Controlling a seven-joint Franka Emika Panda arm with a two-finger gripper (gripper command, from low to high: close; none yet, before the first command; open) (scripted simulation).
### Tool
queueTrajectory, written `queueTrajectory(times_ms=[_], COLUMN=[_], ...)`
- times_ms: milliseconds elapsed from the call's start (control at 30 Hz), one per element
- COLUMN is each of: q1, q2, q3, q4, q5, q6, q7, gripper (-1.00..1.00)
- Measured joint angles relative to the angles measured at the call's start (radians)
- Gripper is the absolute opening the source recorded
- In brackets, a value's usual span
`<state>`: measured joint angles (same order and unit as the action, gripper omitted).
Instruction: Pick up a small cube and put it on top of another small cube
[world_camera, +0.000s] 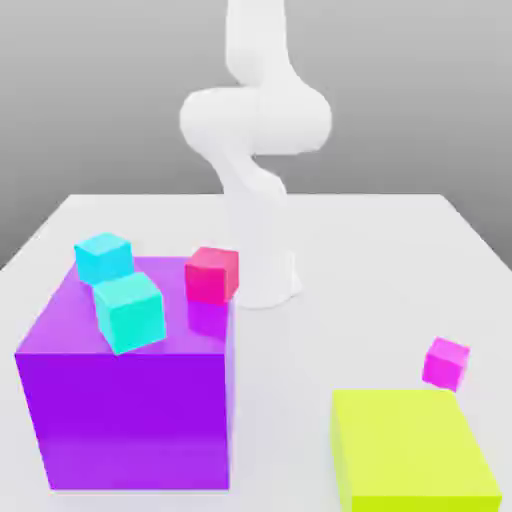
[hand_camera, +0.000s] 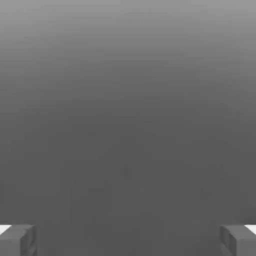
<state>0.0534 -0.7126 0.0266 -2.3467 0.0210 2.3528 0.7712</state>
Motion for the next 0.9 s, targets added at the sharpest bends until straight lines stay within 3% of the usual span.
queueTrajectory(times_ms=[333, 533, 700, 900], q1=[0.221, 0.324, 0.422, 0.563], q2=[0.368, 0.586, 0.775, 0.996], q3=[0.146, 0.262, 0.313, 0.136], q4=[-0.194, -0.308, -0.393, -0.362], q5=[0.053, 0.029, -0.096, -0.304], q6=[0.222, 0.354, 0.465, 0.63], q7=[-0.096, -0.111, -0.048, 0.104], gripper=[0.0, 0.0, 0.0, 0.0])
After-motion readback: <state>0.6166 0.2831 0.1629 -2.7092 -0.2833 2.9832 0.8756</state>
